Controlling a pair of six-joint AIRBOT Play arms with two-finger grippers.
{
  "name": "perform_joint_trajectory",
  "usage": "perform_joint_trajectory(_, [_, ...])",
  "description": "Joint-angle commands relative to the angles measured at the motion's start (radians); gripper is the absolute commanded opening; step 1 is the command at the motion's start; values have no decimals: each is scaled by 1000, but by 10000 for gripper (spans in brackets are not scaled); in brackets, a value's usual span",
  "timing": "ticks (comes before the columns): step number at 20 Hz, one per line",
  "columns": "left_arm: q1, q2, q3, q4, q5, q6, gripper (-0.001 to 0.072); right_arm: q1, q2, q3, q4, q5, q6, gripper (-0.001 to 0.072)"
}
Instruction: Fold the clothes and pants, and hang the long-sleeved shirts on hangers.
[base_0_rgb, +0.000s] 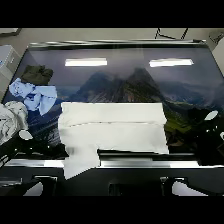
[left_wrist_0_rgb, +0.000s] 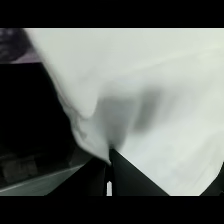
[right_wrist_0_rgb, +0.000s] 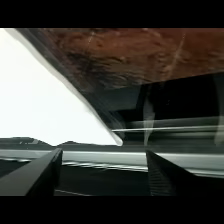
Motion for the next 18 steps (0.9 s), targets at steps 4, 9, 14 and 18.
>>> perform_joint_trajectory(4, [5, 3, 0, 12, -23, -5, 23, 0, -2, -144, 155, -166, -43, 483])
perform_joint_trajectory(9, [10, 34, 86, 12, -49, -5, 22, -1, -1, -80, 205, -90, -125, 34])
perform_joint_trajectory(14, [6, 21, 409, 11, -14, -112, 21, 45, -5, 263, 232, -66, 3, 32])
perform_joint_trajectory(18, [6, -137, 657, 11, 60, -160, 22, 153, -137, 496, 177, -165, 107, 33])
